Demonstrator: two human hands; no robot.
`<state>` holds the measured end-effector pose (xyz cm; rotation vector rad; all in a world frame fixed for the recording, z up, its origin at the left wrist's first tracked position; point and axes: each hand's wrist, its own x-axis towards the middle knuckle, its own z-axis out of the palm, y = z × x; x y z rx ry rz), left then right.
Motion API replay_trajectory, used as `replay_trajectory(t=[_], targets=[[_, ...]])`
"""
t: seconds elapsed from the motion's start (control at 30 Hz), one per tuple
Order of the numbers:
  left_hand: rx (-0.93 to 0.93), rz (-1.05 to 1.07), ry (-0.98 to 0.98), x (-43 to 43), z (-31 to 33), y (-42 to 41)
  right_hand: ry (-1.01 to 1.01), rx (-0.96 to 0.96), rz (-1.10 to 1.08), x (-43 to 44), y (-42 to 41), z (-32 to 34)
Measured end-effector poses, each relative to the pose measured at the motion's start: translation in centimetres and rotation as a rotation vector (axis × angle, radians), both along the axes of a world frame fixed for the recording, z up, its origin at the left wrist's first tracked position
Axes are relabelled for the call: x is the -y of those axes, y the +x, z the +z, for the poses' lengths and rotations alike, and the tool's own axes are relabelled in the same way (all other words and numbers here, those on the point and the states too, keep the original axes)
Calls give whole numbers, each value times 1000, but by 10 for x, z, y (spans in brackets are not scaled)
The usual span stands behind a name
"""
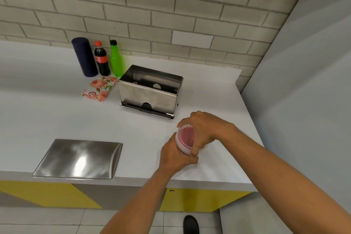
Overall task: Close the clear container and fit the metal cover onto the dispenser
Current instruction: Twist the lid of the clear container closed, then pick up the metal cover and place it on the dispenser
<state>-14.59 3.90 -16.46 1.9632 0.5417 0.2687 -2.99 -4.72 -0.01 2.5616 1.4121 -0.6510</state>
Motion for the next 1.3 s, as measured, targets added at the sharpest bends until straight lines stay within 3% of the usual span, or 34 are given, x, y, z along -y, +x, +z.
replay_trajectory(t=[0.5, 0.7, 0.8, 0.97, 1.13, 1.3], targets=[[-65, -132, -100, -46, 21, -40, 40, -47, -76, -5, -4, 0], [-97, 187, -73, -144, 44, -115, 308, -172, -13, -49, -29, 0], [-94, 455, -9, -187, 52, -159, 295, -329, -18, -79, -52, -14], [-125, 807, 60, -229, 49, -225, 241, -347, 81, -122, -96, -51], [-155, 951, 0, -242, 39, -261, 193, -349, 121, -150, -129, -84], [-198, 960, -31, -241, 30, -267, 147, -265, 159, -171, -146, -103]])
